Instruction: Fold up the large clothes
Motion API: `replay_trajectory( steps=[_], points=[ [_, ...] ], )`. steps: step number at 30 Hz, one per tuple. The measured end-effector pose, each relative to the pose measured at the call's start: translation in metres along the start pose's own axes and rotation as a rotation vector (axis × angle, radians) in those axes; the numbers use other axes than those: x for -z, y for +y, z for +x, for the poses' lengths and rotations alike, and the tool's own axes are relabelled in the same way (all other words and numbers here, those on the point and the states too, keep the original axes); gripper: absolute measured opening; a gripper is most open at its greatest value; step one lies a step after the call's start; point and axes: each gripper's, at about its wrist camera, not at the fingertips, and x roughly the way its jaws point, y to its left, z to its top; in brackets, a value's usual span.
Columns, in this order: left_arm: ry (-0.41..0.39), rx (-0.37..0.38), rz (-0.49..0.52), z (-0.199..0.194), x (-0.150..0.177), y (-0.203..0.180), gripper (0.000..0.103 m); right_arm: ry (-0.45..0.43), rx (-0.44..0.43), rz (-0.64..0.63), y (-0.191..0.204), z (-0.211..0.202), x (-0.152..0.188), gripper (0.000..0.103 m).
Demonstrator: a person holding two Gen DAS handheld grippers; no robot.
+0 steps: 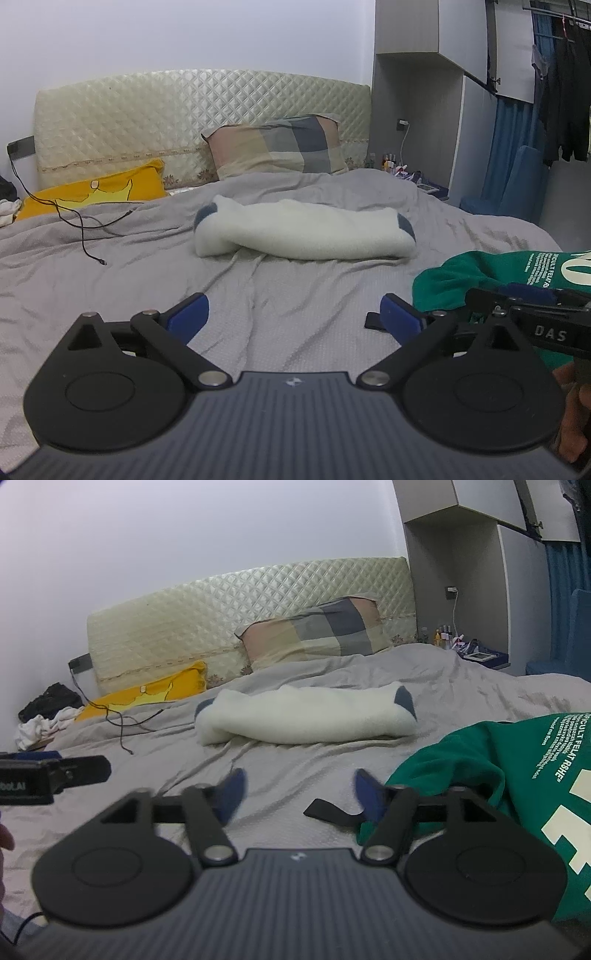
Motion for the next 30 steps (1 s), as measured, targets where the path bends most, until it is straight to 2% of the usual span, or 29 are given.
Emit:
replay_trajectory(
  steps=[2, 11, 12, 30],
  points=[
    [-0.002, 0.0, -0.003, -0.0006, 0.0006, 0.0002, 0.101, -0.017, 0.009, -0.004, 0.0023, -0.0015, 0.0012, 0.091],
    [-0.005, 0.0, -0.011, -0.0035, 0.0011, -0.001, 0.101, 0.002, 0.034, -0.023, 0.006, 0.0029, 0.0022, 0.092],
    [-0.005, 0.0, -0.011, -0.0035, 0.0012, -0.0009, 0.101, 0.013, 0.038, -0.024, 0.006, 0.0045, 0.002, 0.103],
    [0.015, -0.008, -0.036, -0.0043, 0.0005, -0.0026, 0.101, 0.003, 0.044, -0.007, 0.0052, 0.0021, 0.0042, 0.103]
  ],
)
